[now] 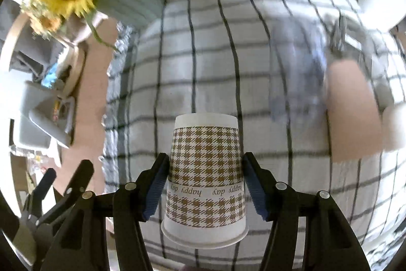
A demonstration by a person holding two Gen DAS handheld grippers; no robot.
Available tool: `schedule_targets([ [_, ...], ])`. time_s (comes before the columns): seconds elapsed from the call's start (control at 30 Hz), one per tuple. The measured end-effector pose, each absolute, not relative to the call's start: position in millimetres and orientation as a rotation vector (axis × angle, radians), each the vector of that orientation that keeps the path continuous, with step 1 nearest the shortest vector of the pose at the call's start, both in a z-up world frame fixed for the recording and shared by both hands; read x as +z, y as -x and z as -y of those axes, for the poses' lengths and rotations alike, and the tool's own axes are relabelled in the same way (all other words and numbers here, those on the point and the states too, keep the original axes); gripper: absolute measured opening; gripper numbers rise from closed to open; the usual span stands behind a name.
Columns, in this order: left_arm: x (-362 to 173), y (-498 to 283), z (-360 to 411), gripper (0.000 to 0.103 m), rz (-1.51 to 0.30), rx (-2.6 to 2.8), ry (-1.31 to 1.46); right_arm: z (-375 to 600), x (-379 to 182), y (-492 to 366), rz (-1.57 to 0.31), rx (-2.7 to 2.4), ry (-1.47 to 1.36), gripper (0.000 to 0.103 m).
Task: Flip cup upside down
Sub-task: 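Lift the paper cup with the right gripper off the cloth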
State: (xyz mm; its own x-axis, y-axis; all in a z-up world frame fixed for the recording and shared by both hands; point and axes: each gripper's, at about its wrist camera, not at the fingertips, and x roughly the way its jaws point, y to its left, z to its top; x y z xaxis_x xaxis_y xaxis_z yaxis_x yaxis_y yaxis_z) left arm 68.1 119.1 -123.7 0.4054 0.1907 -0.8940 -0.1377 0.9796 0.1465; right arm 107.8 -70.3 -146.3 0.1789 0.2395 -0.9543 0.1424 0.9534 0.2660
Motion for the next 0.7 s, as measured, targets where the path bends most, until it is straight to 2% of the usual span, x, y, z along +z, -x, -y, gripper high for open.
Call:
schedule_targets([
  [0.3, -135.9, -56.9, -123.7, 0.103, -1.178, 0.219, -0.073, 53.2, -179.6, -95.1, -1.447, 0.076, -0.326, 0.059],
  [0.6, -138.7, -53.7, -121.4, 0.103, -1.198, 0.209, -0.066, 50.8, -178.4, -90.9, -1.445, 0.084, -0.298, 0.06],
  [0.7, -132.6, -52.2, -118.0, 0.103, -1.188, 0.201, -0.077, 51.0, -169.0, -89.3, -1.424, 0.101, -0.302, 0.067],
])
